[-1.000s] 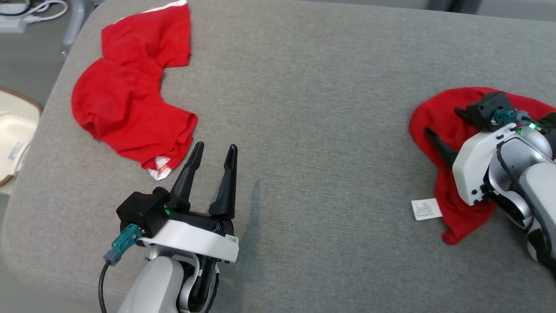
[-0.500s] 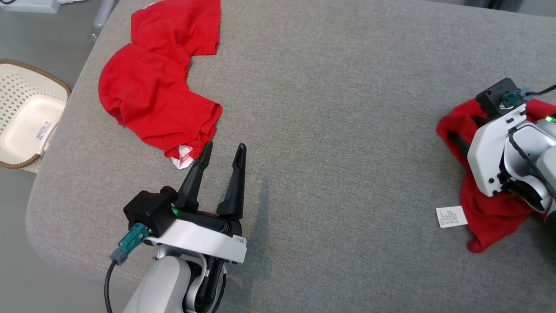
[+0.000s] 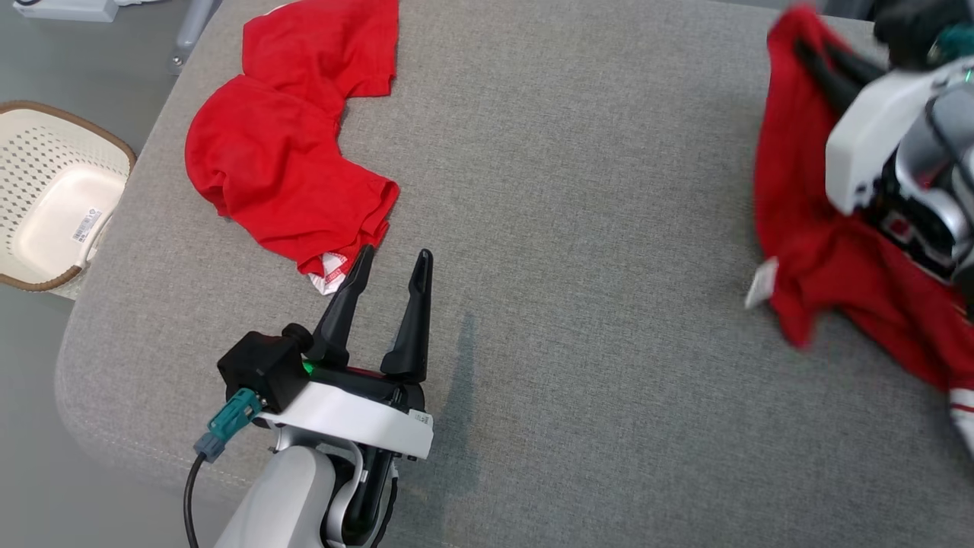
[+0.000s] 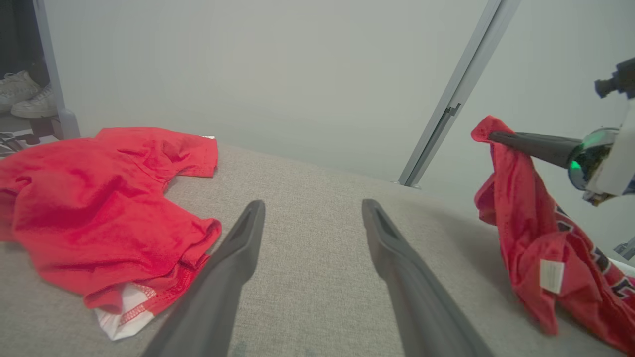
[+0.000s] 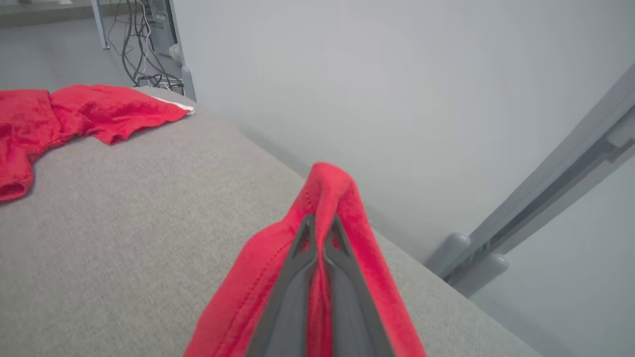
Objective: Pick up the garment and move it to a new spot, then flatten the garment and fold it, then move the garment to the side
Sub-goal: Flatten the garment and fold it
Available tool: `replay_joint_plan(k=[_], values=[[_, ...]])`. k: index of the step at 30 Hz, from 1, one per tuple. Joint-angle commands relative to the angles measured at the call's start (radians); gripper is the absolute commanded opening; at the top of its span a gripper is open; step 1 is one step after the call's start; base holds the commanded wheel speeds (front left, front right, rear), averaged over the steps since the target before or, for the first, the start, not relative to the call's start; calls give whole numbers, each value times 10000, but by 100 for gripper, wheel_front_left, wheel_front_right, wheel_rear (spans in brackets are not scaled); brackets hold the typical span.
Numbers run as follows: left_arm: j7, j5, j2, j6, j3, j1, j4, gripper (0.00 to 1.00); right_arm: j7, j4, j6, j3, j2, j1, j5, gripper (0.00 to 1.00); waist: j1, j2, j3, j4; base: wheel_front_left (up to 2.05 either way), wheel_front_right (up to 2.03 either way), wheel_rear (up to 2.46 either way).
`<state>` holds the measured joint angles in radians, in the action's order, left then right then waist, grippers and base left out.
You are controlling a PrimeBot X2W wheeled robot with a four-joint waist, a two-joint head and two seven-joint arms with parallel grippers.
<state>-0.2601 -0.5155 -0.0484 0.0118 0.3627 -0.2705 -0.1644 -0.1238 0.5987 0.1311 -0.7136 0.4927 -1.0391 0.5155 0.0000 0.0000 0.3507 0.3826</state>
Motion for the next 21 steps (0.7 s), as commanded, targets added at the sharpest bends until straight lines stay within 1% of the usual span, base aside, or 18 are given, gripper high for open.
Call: replay_joint_plan(k=[1, 5, 8, 12, 13, 14, 16, 17, 18, 19, 21], values=[[-38, -63, -36, 60, 3, -155, 34, 100, 269, 100, -6, 128, -88, -272, -200, 0, 0, 0, 12, 25, 0, 0, 0], [-38, -132, -36, 47, 84, -207, 81, 100, 1026, 688, -5, 567, -500, -1072, -884, 0, 0, 0, 107, 144, 0, 0, 0], [-38, -209, -36, 50, 190, -263, 114, 100, 1395, 1483, -5, 851, -750, -1533, -1431, 0, 0, 0, 194, 288, 0, 0, 0], [-38, -325, -38, 98, 320, -284, 145, 100, 1879, 2557, -5, 1191, -1226, -1773, -1788, 0, 0, 0, 276, 487, 0, 0, 0], [-38, -363, -38, 109, 341, -284, 162, 100, 2016, 2805, -5, 1212, -1294, -1798, -1923, 24, 0, 0, 294, 522, 0, 0, 0], [-38, -388, -35, 127, 367, -280, 174, 100, 2066, 3095, -6, 1247, -1372, -1785, -1953, 100, 0, 0, 305, 551, 0, 0, 0], [-38, -401, -36, 138, 384, -274, 179, 100, 2086, 3334, -6, 1228, -1478, -1731, -1982, 100, 0, 0, 310, 571, 0, 0, 0], [-38, -380, -36, 160, 389, -258, 178, 100, 1837, 3908, -5, 1076, -1664, -1557, -2053, 100, 0, 0, 299, 566, 0, 0, 0], [-38, -369, -36, 185, 373, -246, 164, 100, 1746, 4134, -6, 1008, -1744, -1532, -2063, 100, 0, 0, 282, 542, 0, 0, 0], [-38, -369, -36, 185, 373, -246, 164, 100, 1746, 4134, -6, 1008, -1744, -1532, -2063, 100, 0, 0, 282, 542, 0, 0, 0], [-38, -299, -35, 179, 330, -232, 124, 100, 1653, 4509, -6, 904, -1864, -1471, -2058, 100, 0, 0, 215, 454, 0, 0, 0]])
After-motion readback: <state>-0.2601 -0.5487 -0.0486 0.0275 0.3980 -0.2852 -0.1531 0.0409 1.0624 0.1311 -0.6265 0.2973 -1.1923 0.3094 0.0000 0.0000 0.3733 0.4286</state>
